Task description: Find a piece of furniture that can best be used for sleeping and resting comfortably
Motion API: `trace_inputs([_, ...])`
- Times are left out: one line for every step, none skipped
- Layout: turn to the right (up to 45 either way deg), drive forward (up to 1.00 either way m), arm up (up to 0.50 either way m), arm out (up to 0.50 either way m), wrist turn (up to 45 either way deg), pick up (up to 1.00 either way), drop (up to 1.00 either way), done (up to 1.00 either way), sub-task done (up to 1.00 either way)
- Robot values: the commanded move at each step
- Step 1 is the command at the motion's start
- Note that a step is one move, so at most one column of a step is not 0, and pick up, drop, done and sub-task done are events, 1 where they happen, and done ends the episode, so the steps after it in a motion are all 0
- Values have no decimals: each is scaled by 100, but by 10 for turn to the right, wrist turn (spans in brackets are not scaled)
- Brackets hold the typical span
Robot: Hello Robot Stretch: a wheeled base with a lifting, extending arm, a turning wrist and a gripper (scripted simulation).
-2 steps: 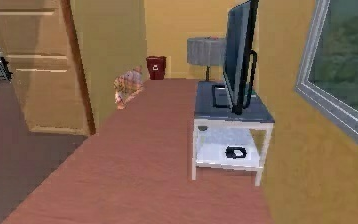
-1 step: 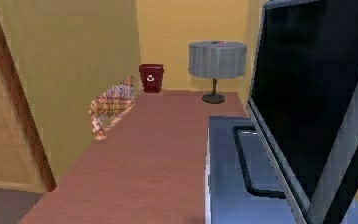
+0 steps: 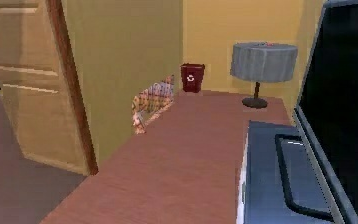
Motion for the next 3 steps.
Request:
trace_inputs([0, 5, 0, 0, 0, 0, 0, 0, 0])
trace_inputs([-450, 0, 0, 0, 0, 0, 0, 0, 0])
trace_inputs([-120, 0, 0, 0, 0, 0, 0, 0, 0])
